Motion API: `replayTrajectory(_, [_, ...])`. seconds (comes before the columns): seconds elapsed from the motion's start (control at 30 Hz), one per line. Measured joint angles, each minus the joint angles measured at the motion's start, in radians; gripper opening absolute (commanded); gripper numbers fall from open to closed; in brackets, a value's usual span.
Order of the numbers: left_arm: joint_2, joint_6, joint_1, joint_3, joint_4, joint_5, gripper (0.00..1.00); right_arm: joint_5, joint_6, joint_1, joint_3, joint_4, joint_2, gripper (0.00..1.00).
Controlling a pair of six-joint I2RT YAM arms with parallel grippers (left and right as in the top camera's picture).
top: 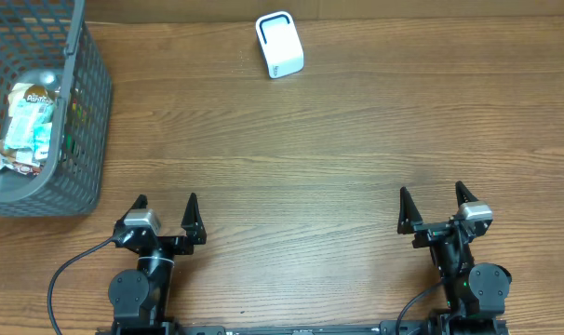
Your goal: Scan the item barcode
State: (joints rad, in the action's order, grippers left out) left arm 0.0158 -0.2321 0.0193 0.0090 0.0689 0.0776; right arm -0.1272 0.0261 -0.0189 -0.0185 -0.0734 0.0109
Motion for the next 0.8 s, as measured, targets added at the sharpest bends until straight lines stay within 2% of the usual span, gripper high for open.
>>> replayTrajectory(0.17, [0.000,0.000,-0.075,0.000,0.002,-0.005,1.00,-0.002,0.000,0.019,0.000,0.000,0.000,1.00])
replayTrajectory(0.8, [0.000,0.000,-0.077,0.000,0.002,-0.007,0.99,-0.003,0.000,0.020,0.000,0.000,0.000,1.00])
